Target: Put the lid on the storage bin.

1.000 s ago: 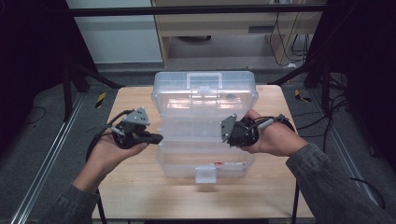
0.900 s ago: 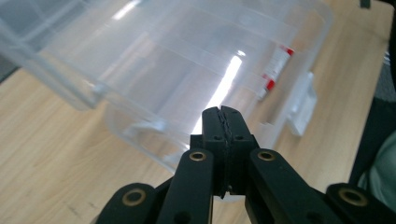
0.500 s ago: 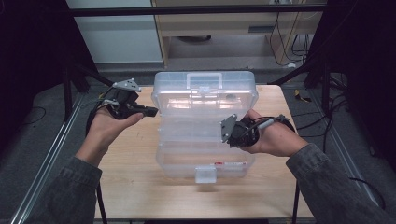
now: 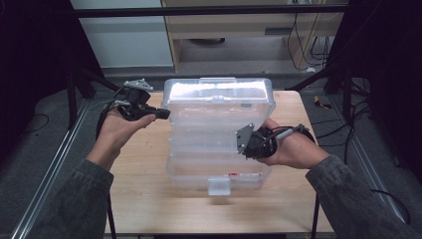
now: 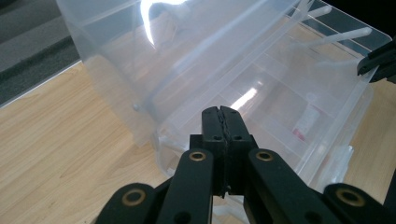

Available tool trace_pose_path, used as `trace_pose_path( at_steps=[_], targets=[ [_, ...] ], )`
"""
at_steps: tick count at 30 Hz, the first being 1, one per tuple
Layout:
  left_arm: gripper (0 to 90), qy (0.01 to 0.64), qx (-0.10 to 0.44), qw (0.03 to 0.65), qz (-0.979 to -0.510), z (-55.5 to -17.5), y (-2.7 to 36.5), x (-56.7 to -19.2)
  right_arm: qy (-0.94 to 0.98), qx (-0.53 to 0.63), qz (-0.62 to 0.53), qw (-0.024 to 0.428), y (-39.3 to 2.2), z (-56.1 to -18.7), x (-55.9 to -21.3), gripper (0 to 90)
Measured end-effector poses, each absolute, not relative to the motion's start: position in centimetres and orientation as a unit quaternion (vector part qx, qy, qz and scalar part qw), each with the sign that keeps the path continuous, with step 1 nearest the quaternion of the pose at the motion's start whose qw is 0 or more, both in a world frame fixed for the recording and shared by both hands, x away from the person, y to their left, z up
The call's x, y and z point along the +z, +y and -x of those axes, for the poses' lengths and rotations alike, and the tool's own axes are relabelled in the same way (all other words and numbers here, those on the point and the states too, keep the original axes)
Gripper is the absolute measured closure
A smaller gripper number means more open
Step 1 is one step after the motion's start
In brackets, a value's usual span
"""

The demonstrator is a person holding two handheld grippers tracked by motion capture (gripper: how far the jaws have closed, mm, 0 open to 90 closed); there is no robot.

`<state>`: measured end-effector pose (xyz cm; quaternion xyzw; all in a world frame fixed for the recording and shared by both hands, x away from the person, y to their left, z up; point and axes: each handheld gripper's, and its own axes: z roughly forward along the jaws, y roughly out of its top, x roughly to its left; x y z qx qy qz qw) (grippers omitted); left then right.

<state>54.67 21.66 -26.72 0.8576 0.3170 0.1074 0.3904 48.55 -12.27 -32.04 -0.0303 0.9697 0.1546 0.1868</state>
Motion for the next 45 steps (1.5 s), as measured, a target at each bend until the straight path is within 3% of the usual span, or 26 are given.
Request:
trace_pose_path(
  at_steps=[14, 15, 16, 17, 20, 23, 27, 36, 45],
  targets=[
    [89.8, 0.322, 0.101, 0.391, -0.856, -54.5, 21.9, -27.2, 0.970, 0.156, 0.030, 0.185, -12.3, -48.3, -32.3, 81.8],
    [89.8, 0.322, 0.101, 0.391, -0.856, -54.5, 21.9, -27.2, 0.970, 0.156, 0.029, 0.186, -12.3, -48.3, -32.3, 80.3],
    [89.8, 0.321, 0.102, 0.390, -0.857, -54.5, 21.9, -27.3, 0.969, 0.161, 0.024, 0.186, -12.3, -48.2, -32.3, 73.5],
    [89.8, 0.321, 0.102, 0.389, -0.857, -54.4, 21.9, -27.3, 0.969, 0.161, 0.024, 0.186, -12.3, -48.2, -32.3, 73.5],
    [89.8, 0.317, 0.102, 0.387, -0.860, -54.1, 21.8, -27.4, 0.965, 0.181, 0.004, 0.192, -12.6, -48.0, -32.2, 57.3],
    [89.8, 0.315, 0.100, 0.386, -0.861, -53.9, 21.8, -27.6, 0.961, 0.194, -0.007, 0.199, -12.9, -47.8, -32.0, 52.3],
    [89.7, 0.311, 0.097, 0.384, -0.864, -53.4, 21.8, -28.0, 0.952, 0.214, -0.043, 0.216, -14.2, -47.1, -31.7, 38.4],
    [89.8, 0.304, 0.090, 0.383, -0.868, -52.6, 21.9, -28.7, 0.939, 0.234, -0.088, 0.237, -17.6, -45.2, -32.1, 28.6],
    [89.8, 0.297, 0.088, 0.381, -0.871, -51.5, 21.9, -29.8, 0.935, 0.231, -0.121, 0.238, -20.1, -44.6, -33.0, 25.2]
  ],
)
